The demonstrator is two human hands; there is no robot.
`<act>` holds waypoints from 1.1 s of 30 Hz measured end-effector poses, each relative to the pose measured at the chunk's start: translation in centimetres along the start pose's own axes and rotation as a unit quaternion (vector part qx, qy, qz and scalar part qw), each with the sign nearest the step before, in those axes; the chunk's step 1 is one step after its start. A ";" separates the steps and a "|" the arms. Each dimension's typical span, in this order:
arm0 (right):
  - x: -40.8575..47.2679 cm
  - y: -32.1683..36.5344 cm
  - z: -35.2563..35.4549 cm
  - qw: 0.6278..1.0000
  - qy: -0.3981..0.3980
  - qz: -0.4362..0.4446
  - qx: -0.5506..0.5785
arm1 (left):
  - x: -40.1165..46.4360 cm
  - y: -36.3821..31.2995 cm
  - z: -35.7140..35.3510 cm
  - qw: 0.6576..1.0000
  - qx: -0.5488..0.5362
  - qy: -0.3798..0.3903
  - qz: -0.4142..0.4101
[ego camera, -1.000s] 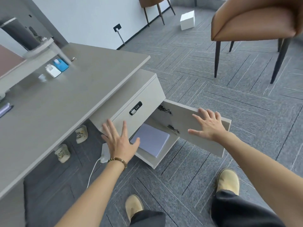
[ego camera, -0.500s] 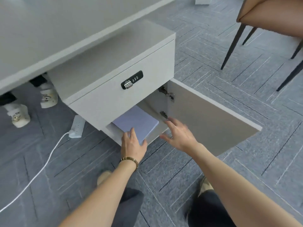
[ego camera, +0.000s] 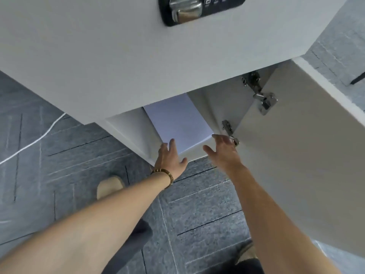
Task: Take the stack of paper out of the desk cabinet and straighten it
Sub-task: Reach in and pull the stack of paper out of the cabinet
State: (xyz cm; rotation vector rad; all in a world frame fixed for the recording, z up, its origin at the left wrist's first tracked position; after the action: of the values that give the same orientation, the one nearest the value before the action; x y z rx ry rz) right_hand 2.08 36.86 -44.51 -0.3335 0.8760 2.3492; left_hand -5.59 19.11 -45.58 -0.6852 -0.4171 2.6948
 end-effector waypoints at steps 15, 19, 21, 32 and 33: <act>7.6 -2.1 -4.8 0.999 0.033 0.027 -0.013 | 5.8 2.9 -4.7 0.990 -0.089 0.007 0.112; 9.9 -2.6 -5.2 0.999 0.049 0.012 -0.018 | 6.9 3.6 -5.0 0.980 -0.125 -0.007 0.158; 10.8 -2.7 -5.7 0.998 0.057 0.008 -0.022 | 7.4 3.7 -5.2 0.974 -0.160 -0.009 0.159; 11.2 -2.5 -7.8 1.000 0.000 0.006 0.030 | 8.1 3.7 -6.4 0.944 -0.238 0.002 0.228; 10.9 -2.6 -7.7 0.999 -0.005 0.005 0.039 | 7.9 3.7 -6.6 0.943 -0.241 0.005 0.228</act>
State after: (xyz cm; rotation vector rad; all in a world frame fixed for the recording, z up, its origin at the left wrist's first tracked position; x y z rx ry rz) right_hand -4.72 38.23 -56.20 -0.2859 0.9636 2.3167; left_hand -9.69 20.11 -55.60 -1.0362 -1.0563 3.0373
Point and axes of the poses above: each hand's wrist, its own x-axis towards the middle knuckle, its own z-axis out of the back of the hand, y = z × x, the point moved 6 cm from there along x, towards the middle knuckle, and after that the axes turned 2 degrees about x, right-handed, at the moved point
